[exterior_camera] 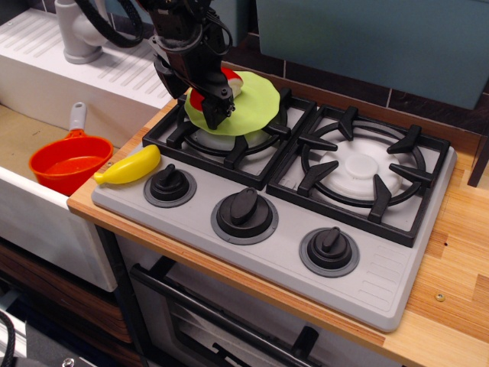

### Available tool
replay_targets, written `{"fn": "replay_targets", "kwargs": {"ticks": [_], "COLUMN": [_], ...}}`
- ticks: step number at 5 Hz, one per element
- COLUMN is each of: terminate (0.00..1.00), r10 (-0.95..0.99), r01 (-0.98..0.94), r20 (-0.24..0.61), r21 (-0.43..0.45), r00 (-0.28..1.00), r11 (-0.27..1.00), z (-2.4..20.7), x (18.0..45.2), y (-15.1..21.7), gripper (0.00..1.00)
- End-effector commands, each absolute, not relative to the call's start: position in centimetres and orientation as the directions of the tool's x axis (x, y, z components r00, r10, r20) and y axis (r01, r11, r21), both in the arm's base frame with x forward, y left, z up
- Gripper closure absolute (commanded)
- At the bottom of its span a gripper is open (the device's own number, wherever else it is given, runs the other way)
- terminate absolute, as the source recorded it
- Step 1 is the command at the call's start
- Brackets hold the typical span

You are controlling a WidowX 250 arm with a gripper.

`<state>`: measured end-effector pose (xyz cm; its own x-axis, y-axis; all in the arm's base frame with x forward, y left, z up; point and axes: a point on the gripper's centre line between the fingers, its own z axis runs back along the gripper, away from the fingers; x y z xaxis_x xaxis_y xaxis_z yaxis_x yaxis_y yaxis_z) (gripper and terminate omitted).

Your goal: End effector transition from object to object

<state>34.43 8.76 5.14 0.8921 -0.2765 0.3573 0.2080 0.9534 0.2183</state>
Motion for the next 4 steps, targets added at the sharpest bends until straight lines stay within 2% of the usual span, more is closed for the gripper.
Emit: {"fn": "replay_targets", "kwargs": {"ticks": [1,2,3,4], "terminate": [0.0,0.0,0.0,0.0], "r10": [-0.276,-0.252,-0.268,-0.29], "r01": [0.208,0.186,0.206,0.228], "r20": [0.357,0.3,0.261,0.217], "r21": [0.218,0.232,0.244,0.268], "r00": [0.892,0.92,0.927,0.932], "r11": [0.953,0.955,0.948,0.936], "z": [5.1,10.1,13.4,15.5], "x": [34.4,34.1,33.2,32.3], "y": [8.8,7.9,8.3,8.8], "gripper": [0.0,0.0,0.0,0.0]}}
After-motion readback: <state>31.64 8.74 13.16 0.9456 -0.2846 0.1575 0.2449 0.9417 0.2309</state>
